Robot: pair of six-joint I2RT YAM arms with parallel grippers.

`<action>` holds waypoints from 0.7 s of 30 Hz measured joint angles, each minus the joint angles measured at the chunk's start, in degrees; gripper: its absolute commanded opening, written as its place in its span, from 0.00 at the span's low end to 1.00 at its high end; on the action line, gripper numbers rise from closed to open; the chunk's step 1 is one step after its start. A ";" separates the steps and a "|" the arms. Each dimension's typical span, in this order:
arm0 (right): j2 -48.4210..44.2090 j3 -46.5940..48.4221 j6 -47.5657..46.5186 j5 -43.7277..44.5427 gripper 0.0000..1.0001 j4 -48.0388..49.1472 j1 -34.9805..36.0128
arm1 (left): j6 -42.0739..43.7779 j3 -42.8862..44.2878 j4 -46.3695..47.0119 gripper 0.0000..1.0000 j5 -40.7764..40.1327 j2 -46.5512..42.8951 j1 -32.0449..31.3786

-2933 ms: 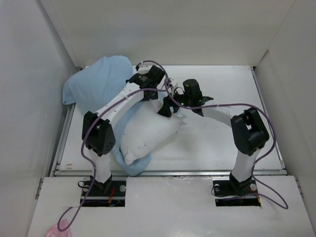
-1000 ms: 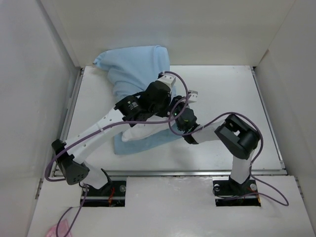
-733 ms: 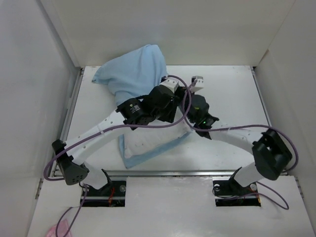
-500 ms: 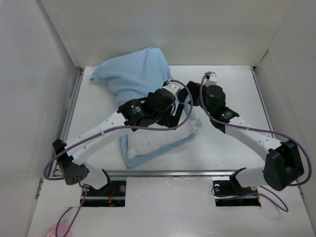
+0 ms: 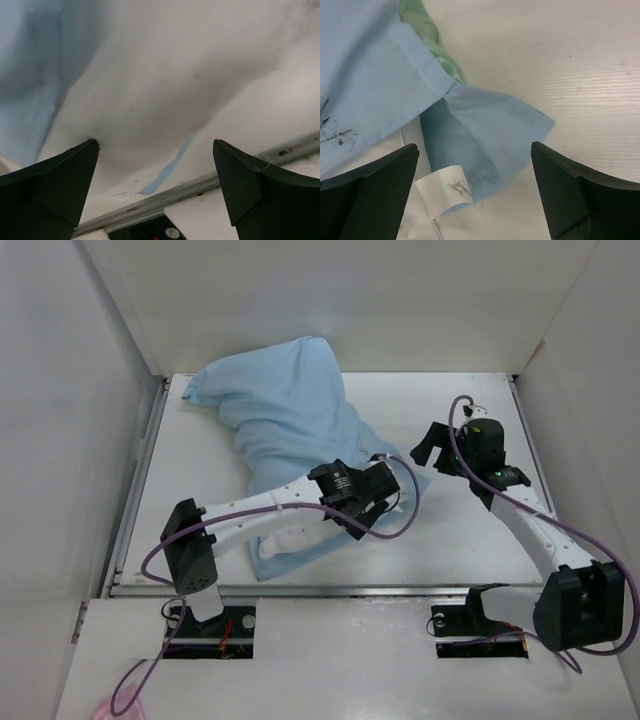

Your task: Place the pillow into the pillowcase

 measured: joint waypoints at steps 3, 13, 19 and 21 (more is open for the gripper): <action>-0.33 -1.33 -1.01 -3.21 1.00 0.09 -2.05 | -4.00 1.11 -3.34 1.00 -7.30 4.61 1.57; -1.55 -4.68 -5.07 -12.33 1.00 1.73 -2.01 | -9.14 6.91 -8.46 0.00 -19.34 19.12 7.89; -4.33 -6.67 -8.00 -16.31 0.97 3.26 -2.01 | -9.07 30.60 -12.59 0.00 -23.23 25.92 10.51; -4.35 -7.17 -8.70 -16.50 0.95 3.69 -1.88 | -6.95 37.20 -9.62 0.00 -24.17 25.14 11.13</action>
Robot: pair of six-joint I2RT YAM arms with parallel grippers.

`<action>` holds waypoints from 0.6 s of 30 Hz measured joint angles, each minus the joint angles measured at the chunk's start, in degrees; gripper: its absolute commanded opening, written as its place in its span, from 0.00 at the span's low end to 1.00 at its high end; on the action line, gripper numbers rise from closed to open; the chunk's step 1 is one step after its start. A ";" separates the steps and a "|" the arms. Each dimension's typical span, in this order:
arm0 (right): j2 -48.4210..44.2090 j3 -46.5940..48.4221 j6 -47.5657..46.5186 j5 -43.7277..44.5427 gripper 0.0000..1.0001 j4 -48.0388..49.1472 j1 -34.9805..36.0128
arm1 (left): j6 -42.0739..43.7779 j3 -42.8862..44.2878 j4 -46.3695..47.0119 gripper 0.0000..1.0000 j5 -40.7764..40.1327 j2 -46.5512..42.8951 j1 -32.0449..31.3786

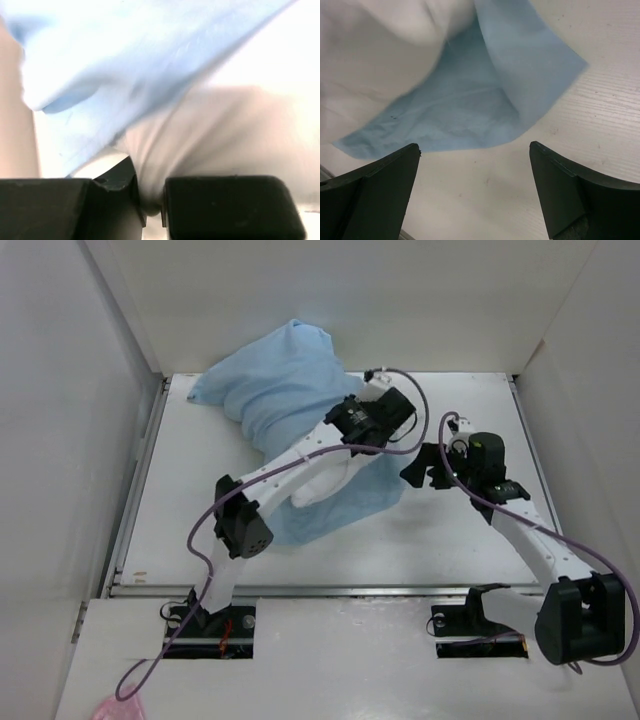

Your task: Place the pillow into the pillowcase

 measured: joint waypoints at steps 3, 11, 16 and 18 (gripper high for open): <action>1.38 -0.28 -0.39 1.01 0.93 0.92 1.46 | 4.22 2.64 7.06 0.00 -0.50 -5.44 0.44; 13.75 6.32 6.49 4.22 0.88 7.98 12.66 | 11.63 5.05 16.00 0.00 -3.87 -14.60 1.79; 20.61 12.76 12.22 11.13 0.96 12.72 19.45 | 13.53 5.14 17.16 0.00 -4.52 -13.18 2.01; 24.22 15.28 14.53 14.88 0.92 14.43 21.05 | 13.97 5.11 17.14 0.00 -4.79 -12.90 1.86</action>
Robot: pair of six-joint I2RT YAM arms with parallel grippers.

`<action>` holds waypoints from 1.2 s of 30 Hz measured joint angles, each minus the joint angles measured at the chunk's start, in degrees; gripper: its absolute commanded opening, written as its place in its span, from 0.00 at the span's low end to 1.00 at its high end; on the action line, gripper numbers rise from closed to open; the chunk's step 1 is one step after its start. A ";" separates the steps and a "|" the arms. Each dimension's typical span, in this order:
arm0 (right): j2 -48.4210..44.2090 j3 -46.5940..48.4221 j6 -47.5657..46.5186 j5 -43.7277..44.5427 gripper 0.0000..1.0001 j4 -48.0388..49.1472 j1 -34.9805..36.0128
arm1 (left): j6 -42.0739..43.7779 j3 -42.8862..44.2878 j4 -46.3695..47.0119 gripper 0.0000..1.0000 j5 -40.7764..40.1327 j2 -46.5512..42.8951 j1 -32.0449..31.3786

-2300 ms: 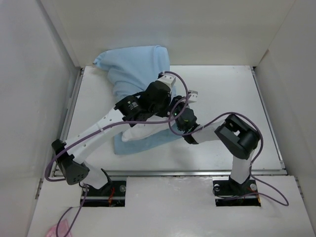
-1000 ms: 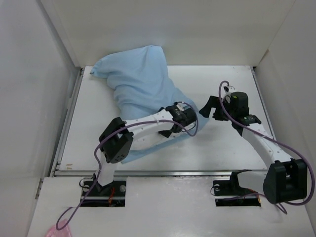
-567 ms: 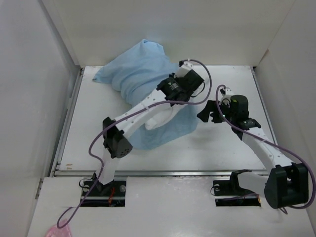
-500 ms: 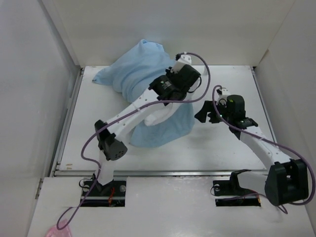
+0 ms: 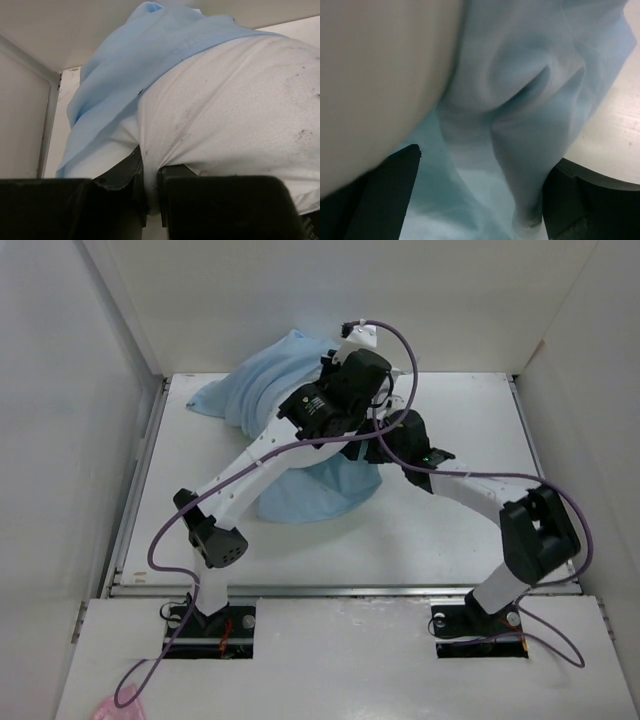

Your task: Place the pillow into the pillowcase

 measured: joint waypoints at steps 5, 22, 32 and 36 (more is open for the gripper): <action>11.41 5.92 2.99 5.66 0.00 4.20 0.00 | 0.17 -0.74 1.09 0.00 -0.24 0.00 0.70; -38.97 5.57 -8.09 4.37 0.00 -38.10 -5.49 | -17.64 -18.86 6.93 0.00 10.64 10.95 9.35; -35.04 9.03 -7.76 12.48 0.29 -47.36 -5.53 | -19.37 -26.36 9.44 0.41 20.24 4.81 11.56; -33.40 9.09 -6.54 19.23 0.85 -48.54 -5.49 | -13.70 -33.92 12.09 1.00 28.76 -4.31 9.77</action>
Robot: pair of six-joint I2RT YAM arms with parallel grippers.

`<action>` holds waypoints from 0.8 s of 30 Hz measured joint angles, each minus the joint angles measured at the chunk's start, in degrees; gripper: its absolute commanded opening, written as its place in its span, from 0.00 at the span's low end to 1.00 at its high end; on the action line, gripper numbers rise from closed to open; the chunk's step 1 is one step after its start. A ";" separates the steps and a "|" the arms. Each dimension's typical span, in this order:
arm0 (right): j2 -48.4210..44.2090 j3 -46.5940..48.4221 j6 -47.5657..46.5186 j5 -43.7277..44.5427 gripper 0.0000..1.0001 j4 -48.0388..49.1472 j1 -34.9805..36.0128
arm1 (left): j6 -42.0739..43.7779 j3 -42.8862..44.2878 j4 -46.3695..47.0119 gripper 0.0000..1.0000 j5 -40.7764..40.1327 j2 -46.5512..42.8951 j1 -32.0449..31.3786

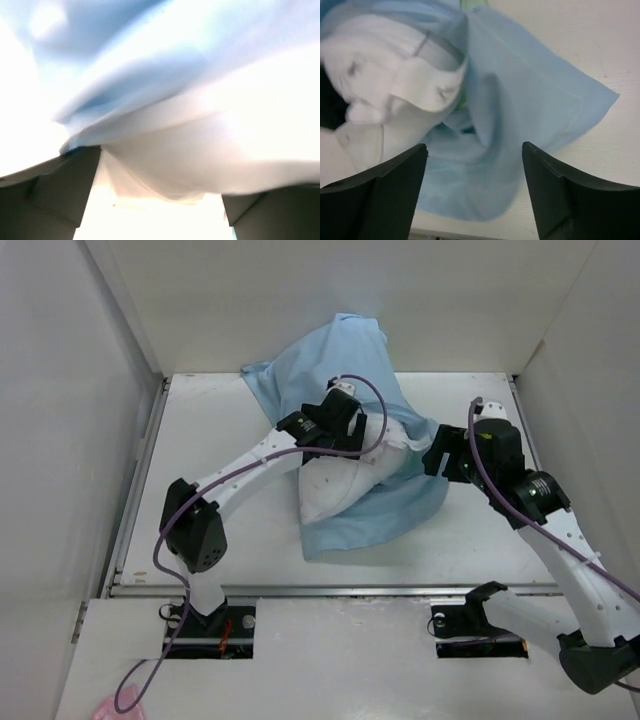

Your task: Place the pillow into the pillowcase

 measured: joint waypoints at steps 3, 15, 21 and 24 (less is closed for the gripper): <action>1.77 0.00 0.52 4.35 0.92 -0.07 -0.02 | 2.91 -4.26 1.22 1.00 7.52 -4.92 -2.56; 6.78 0.37 -5.64 4.72 0.99 9.01 -0.11 | 5.07 -25.27 7.26 1.00 27.28 -29.11 -5.11; 23.80 8.90 -9.18 -5.57 0.99 19.71 -0.87 | -2.10 -34.86 9.03 1.00 26.53 -35.41 -3.80; 35.74 15.98 -10.23 -10.25 0.93 23.76 -2.36 | -5.16 -39.47 11.76 1.00 26.62 -33.07 -0.81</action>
